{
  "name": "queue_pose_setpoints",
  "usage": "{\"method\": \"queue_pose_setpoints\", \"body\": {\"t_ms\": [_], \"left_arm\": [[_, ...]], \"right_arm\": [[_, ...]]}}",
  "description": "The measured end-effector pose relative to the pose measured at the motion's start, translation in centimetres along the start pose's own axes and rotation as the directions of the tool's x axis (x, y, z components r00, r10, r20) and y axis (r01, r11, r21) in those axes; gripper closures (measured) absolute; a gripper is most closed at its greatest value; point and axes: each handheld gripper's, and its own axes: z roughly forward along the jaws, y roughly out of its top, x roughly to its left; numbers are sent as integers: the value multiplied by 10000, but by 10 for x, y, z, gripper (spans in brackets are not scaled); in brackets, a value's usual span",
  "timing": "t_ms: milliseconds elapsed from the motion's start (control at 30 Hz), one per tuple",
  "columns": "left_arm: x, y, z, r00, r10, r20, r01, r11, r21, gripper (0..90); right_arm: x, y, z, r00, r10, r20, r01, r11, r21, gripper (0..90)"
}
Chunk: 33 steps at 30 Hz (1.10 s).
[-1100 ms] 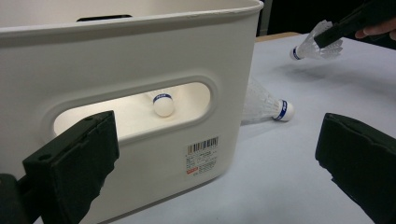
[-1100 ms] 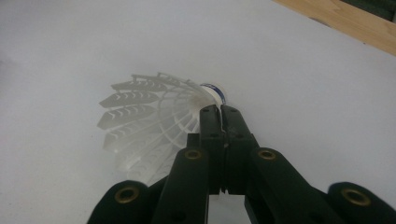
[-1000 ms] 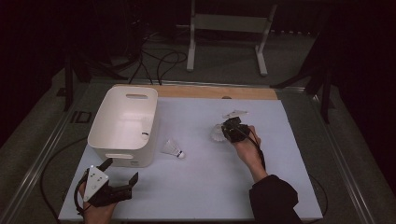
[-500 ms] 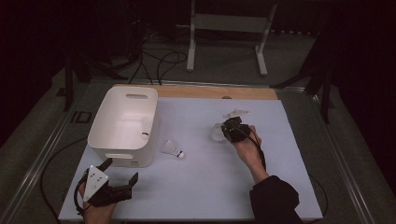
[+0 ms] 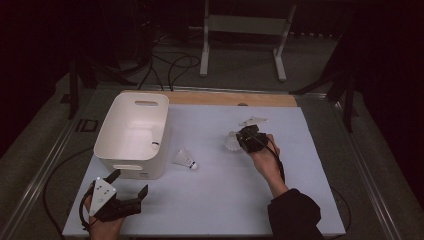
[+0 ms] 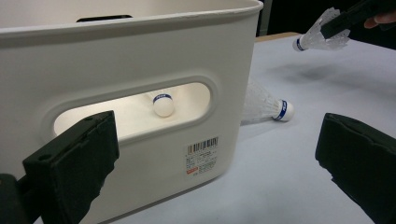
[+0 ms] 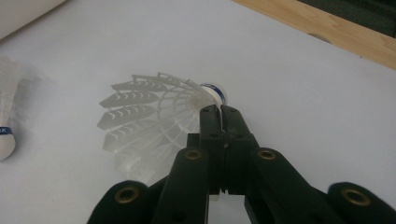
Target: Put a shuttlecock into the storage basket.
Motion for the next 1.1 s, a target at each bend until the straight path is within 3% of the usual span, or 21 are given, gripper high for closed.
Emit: {"method": "queue_pose_setpoints", "body": {"t_ms": [1100], "left_arm": [[0, 0, 0, 10000, -2, 20, 2, 10000, 13, 2]], "right_arm": [[8, 8, -16, 9995, -229, -206, 219, 9988, -449, 891]]}}
